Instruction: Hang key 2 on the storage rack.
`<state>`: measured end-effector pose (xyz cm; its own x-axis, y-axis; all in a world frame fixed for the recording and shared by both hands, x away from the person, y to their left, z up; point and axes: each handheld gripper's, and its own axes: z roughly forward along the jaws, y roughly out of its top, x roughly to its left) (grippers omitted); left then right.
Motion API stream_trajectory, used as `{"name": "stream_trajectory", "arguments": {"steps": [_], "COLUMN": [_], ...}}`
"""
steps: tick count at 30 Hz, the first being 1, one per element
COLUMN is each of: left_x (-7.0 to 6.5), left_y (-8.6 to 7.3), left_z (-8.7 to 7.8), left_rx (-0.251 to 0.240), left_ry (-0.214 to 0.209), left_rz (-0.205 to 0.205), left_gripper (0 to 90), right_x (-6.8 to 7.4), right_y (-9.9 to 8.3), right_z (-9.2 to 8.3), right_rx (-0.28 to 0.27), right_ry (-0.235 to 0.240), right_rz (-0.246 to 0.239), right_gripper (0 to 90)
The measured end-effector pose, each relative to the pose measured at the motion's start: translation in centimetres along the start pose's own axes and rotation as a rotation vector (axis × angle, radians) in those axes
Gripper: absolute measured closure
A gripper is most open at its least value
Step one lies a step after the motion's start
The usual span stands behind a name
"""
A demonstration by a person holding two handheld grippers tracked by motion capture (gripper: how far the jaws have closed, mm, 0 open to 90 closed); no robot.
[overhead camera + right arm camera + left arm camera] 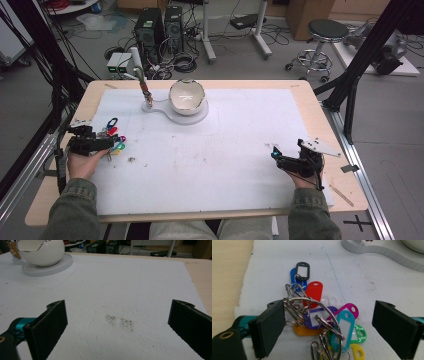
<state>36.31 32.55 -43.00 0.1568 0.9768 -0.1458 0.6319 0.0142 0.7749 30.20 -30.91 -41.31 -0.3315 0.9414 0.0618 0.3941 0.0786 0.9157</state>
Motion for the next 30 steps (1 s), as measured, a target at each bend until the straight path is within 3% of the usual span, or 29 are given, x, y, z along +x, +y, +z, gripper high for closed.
{"name": "stream_trajectory", "arguments": {"steps": [4, 12, 17, 19, 21, 25, 30], "left_x": [-0.1, -0.7, -0.9, -1.0, -1.0, -1.1, -1.0], "left_y": [-0.1, -0.2, -0.3, -0.3, -0.3, -0.2, -0.2], "left_z": [0.3, 0.8, 0.9, 0.9, 0.9, 0.8, 0.4], "left_rx": [0.032, 0.112, 0.109, 0.111, 0.115, 0.112, 0.116], "left_ry": [-0.003, 0.015, 0.023, 0.018, -0.008, -0.006, -0.026], "left_rz": [-0.003, -0.009, -0.011, -0.011, -0.020, -0.016, -0.018], "left_gripper": [18.7, 38.1, 42.8, 52.2, 68.8, 76.8, 78.7], "right_x": [0.0, 0.1, 0.1, 0.1, 0.0, 0.1, 0.0], "right_y": [0.0, 0.0, 0.0, 0.0, 0.0, 0.0, 0.1], "right_z": [0.0, 0.2, 0.2, 0.3, 0.3, 0.3, 0.3], "right_rx": [0.000, 0.006, 0.004, 0.007, 0.005, 0.006, 0.004], "right_ry": [0.005, 0.011, 0.009, 0.011, 0.010, 0.012, 0.012], "right_rz": [-0.002, -0.005, -0.017, -0.012, -0.018, -0.018, -0.015], "right_gripper": [1.6, 1.6, 1.6, 1.6, 1.6, 1.6, 1.7]}}
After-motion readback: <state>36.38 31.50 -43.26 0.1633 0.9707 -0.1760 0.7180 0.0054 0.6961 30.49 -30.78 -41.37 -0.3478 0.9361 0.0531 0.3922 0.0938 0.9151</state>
